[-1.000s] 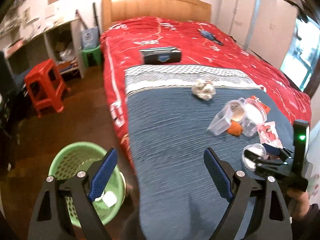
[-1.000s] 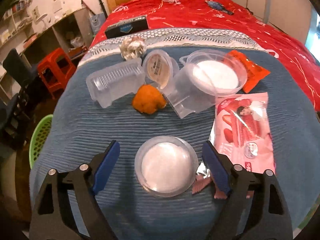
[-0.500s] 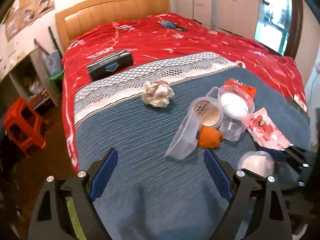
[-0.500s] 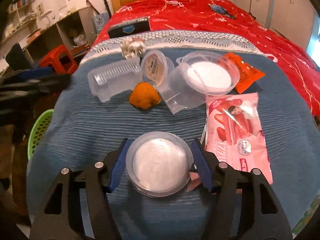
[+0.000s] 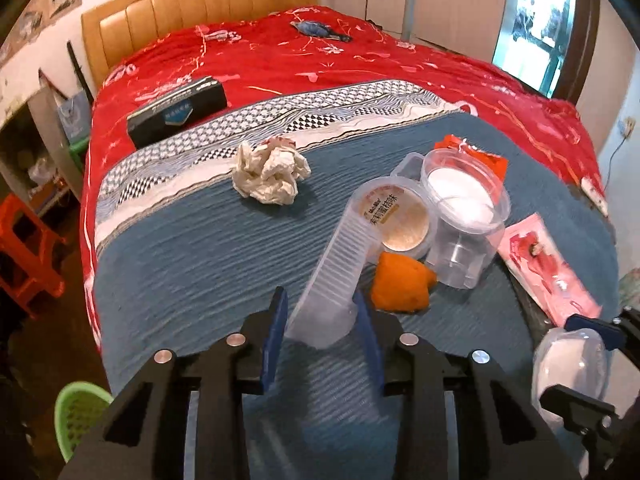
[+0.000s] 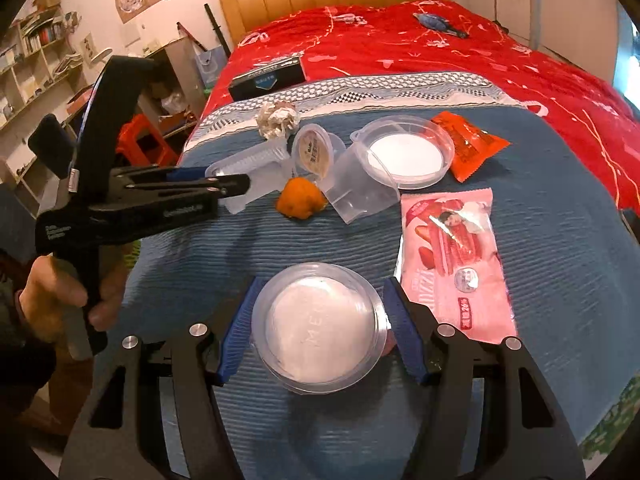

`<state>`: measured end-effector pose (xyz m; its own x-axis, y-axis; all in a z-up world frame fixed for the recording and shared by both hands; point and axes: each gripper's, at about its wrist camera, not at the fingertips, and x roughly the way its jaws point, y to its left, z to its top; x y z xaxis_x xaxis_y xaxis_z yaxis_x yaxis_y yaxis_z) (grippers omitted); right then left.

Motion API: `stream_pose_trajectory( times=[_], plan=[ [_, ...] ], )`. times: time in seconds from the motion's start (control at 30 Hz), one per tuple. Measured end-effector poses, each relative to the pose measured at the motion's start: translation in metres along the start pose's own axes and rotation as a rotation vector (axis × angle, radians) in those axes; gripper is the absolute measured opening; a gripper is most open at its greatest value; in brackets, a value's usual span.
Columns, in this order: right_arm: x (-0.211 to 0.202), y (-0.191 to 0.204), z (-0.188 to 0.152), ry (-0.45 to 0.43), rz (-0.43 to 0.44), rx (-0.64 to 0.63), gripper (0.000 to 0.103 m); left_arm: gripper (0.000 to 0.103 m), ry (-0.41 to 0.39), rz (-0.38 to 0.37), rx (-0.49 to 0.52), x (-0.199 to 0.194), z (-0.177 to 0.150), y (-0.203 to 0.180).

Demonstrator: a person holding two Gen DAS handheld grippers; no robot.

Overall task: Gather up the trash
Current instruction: 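Carry the clear tray to the green basket and release it from the left tool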

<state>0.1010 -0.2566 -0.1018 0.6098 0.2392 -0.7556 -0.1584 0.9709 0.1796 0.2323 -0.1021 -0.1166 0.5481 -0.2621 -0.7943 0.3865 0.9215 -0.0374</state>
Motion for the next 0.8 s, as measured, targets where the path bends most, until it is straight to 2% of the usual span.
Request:
stream_pose_trajectory(
  times=[0.2,0.47,0.8],
  plan=[
    [-0.011,0.010,-0.001,-0.020,0.025,0.013,0.063,0.034,-0.044,-0.044,-0.082,-0.038,-0.016,0.021],
    [-0.016,0.044,-0.001,-0.023,0.065,-0.039,0.063,0.034,-0.122,-0.044,-0.185,-0.100,-0.050,0.052],
    [-0.018,0.092,0.006,-0.035,0.123,-0.127,0.063,0.034,-0.185,0.042,-0.329,-0.164,-0.104,0.108]
  ],
)
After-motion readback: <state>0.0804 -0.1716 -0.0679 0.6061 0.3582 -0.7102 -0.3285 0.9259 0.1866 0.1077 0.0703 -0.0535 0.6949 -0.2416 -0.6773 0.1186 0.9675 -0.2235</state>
